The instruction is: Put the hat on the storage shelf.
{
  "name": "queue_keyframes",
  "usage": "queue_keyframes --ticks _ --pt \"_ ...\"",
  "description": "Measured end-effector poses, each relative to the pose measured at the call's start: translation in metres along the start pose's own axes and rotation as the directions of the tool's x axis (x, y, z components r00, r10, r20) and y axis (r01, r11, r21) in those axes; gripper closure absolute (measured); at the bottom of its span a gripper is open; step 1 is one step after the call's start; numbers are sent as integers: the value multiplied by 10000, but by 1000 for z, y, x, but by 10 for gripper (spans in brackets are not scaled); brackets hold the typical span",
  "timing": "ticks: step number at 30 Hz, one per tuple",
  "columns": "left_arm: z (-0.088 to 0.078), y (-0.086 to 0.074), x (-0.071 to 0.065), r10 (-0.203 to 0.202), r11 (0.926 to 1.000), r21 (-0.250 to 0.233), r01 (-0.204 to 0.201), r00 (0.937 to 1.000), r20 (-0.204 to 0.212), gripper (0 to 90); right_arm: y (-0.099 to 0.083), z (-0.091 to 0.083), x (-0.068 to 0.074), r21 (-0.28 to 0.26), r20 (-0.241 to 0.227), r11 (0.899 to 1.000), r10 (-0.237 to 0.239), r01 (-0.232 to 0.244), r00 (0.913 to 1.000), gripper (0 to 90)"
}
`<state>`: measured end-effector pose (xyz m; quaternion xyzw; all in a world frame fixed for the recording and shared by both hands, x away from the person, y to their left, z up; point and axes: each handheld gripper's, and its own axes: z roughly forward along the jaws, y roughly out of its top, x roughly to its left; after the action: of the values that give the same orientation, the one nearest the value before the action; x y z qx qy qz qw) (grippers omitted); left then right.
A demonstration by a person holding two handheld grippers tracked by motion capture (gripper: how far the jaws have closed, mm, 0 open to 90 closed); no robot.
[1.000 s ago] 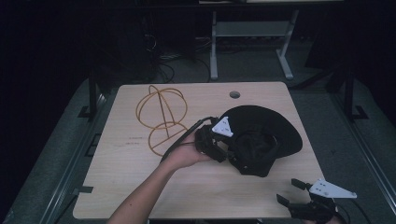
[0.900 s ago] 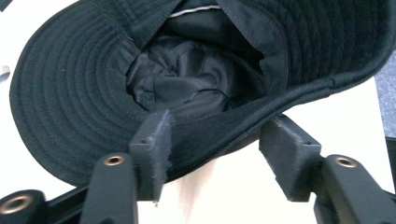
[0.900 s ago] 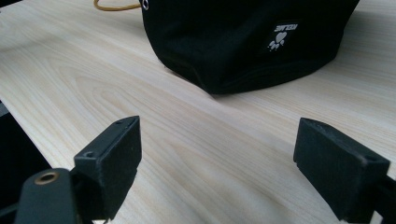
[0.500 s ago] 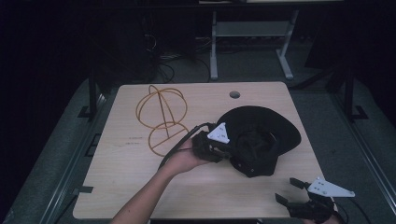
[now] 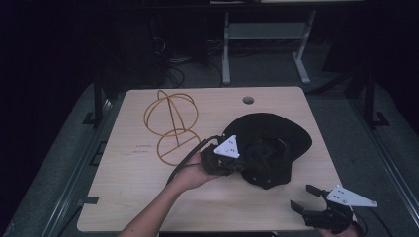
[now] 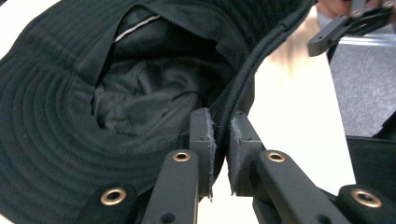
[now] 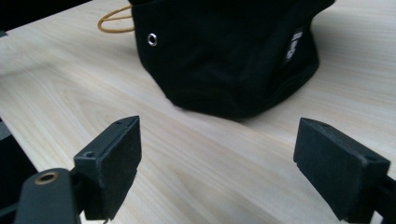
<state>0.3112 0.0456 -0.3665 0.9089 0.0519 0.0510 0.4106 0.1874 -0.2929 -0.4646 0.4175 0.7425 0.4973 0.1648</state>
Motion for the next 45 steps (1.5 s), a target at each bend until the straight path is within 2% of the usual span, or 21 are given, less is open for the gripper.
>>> queue_keyframes --ticks 7,17,26,32,37,41,42,43,44,45 --pt "-12 0 -2 -123 9987 -500 126 9999 50 855 8 6 -2 -73 -119 9999 148 -149 9998 146" --pt "-26 -1 -1 -331 9938 -1052 355 9991 249 860 18 22 -5 -53 -480 9999 91 -94 9988 147" --pt "-31 -1 0 -404 9918 -1196 444 9986 356 861 25 42 -8 -68 -812 9999 115 -121 9966 153" --pt "-31 -1 -1 -354 9916 -1231 394 9988 348 861 25 50 -11 -77 -1092 9995 281 -291 9936 201" --pt "-33 0 -1 -353 9907 -1298 400 9986 385 861 27 60 -12 -8 -1340 9996 266 -270 9906 277" --pt "-34 0 -2 -348 9904 -1325 403 9985 434 861 27 63 -13 -179 -1393 9998 92 -118 9902 422" --pt "-34 0 -2 -348 9904 -1325 403 9985 434 861 27 63 -13 -179 -1393 9998 92 -118 9902 422" --pt "-34 0 -2 -329 9901 -1346 387 9984 452 861 27 64 -13 -268 -1405 9996 -14 -24 9901 517" --pt "-34 0 -2 -329 9901 -1346 387 9984 452 861 27 64 -13 -268 -1405 9996 -14 -24 9901 517" --pt "-34 0 -2 -313 9904 -1334 372 9984 463 861 27 64 -13 -323 -1424 9995 -76 31 9898 561"
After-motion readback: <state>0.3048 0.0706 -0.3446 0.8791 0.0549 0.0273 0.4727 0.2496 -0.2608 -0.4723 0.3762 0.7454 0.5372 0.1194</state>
